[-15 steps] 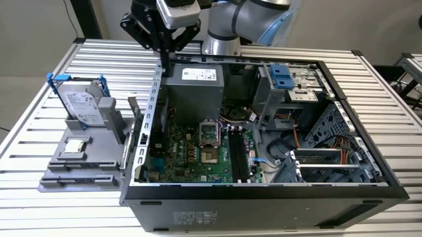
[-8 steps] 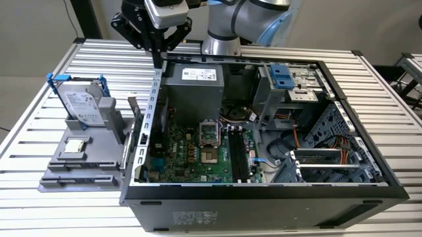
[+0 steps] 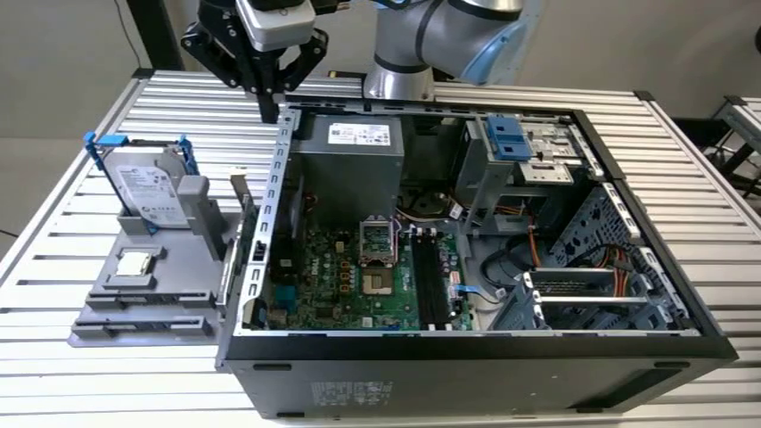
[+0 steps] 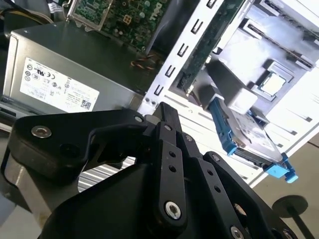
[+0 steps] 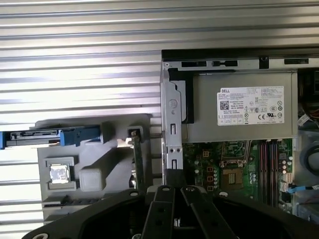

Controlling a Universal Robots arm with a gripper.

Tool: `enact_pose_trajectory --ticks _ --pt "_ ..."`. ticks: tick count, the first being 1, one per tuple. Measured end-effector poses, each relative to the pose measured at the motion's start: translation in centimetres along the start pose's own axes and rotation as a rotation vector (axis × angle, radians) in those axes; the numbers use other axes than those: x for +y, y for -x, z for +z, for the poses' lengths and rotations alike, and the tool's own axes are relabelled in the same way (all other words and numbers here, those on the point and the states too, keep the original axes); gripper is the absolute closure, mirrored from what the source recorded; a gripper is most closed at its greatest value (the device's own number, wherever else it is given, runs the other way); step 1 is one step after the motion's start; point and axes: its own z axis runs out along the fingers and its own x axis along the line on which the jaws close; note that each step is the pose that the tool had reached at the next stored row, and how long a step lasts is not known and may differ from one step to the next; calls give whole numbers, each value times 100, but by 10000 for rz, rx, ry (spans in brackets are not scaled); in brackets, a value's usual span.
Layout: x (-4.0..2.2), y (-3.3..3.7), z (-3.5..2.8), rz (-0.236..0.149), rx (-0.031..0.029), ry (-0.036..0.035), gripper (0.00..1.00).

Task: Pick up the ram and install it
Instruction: 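Reach for the ram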

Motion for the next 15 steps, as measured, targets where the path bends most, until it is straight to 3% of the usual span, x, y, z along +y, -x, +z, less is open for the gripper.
enact_pose_trajectory --ticks 15 --pt "-24 -394 -10 -6 0 0 100"
